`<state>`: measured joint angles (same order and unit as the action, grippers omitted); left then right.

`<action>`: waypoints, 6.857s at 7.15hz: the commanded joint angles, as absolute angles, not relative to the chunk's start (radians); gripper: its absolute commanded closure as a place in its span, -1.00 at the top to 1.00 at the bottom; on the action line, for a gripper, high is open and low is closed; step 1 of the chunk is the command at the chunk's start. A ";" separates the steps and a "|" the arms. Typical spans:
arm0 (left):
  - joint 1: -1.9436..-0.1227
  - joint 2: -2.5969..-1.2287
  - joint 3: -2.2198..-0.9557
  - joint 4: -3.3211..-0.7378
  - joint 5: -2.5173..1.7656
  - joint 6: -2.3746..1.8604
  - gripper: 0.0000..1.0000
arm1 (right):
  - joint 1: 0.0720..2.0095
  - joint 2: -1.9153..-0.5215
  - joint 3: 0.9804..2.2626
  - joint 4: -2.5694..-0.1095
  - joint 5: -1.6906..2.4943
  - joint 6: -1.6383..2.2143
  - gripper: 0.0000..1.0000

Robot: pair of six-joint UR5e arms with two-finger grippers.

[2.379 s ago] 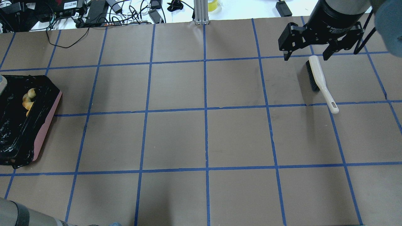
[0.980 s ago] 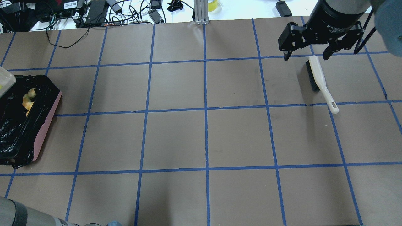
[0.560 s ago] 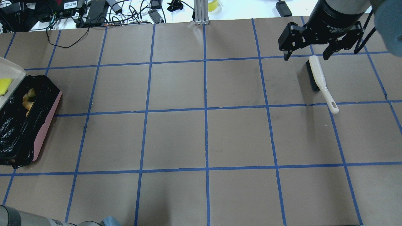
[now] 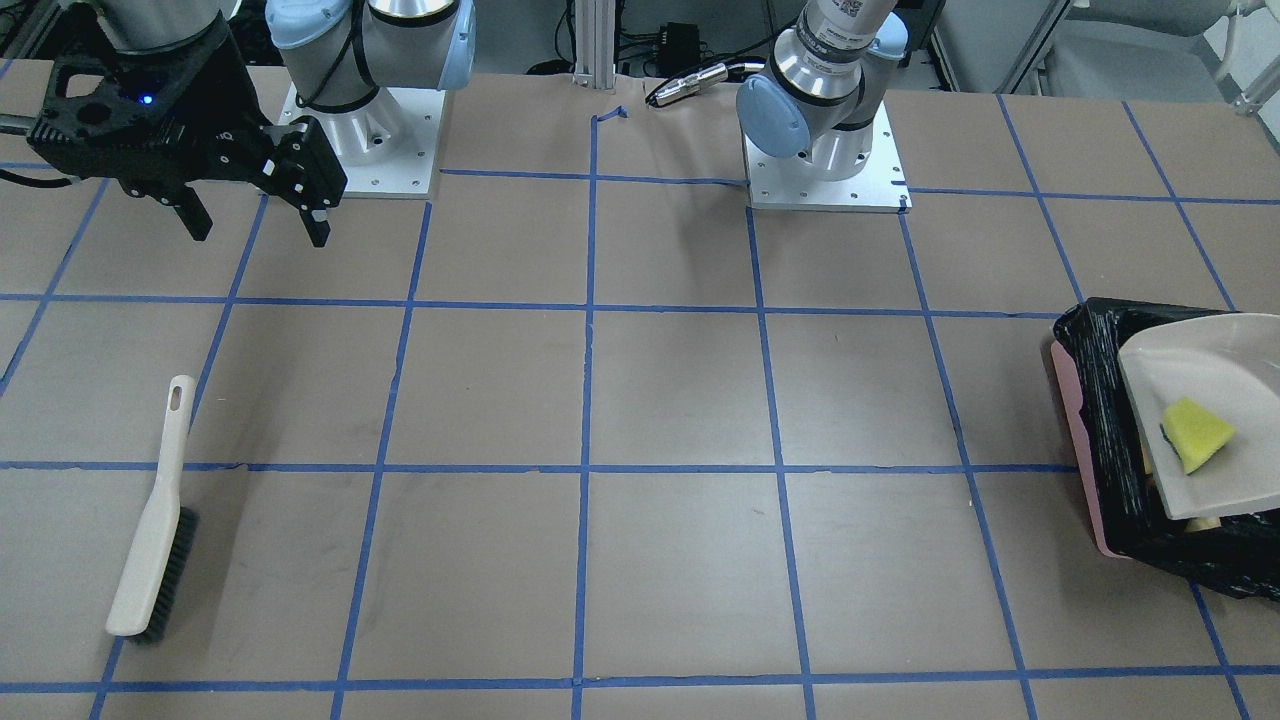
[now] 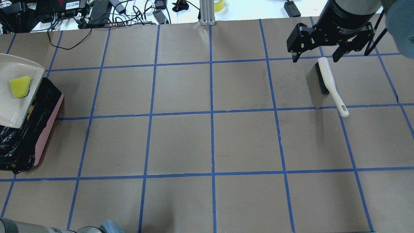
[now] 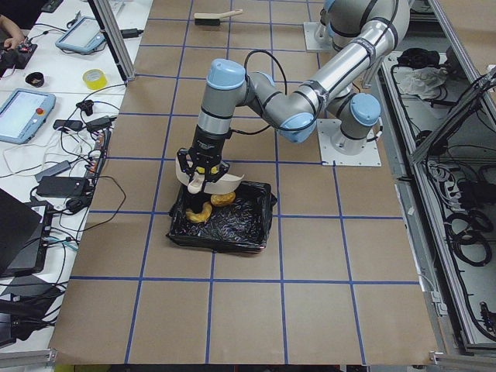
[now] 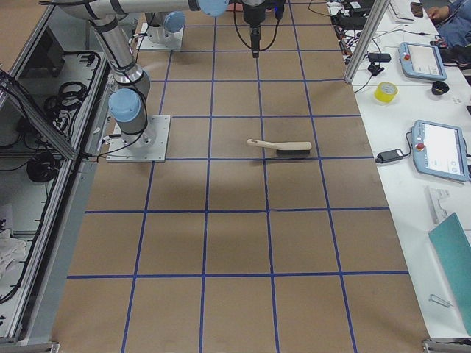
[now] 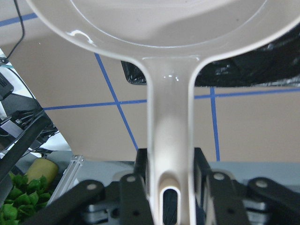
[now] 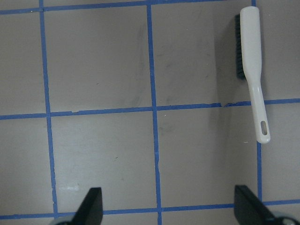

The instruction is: Sweep and dump trash into bin

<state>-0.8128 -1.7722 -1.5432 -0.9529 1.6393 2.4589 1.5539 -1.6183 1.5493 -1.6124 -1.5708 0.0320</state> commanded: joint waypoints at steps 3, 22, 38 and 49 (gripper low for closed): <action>-0.857 -1.807 -1.523 -1.364 1.387 2.078 -1.00 | 1.554 -1.618 1.549 -1.614 -1.574 0.023 1.00; -0.999 -1.848 -1.647 -0.480 2.445 2.416 -1.00 | 1.552 -1.617 1.549 -1.614 -1.571 0.012 1.00; -0.864 -1.847 -1.469 -0.642 2.292 2.680 -1.00 | 1.552 -1.617 1.548 -1.614 -1.571 0.011 1.00; -1.038 -1.812 -1.616 -0.449 2.474 2.540 -1.00 | 1.552 -1.617 1.549 -1.614 -1.572 0.011 1.00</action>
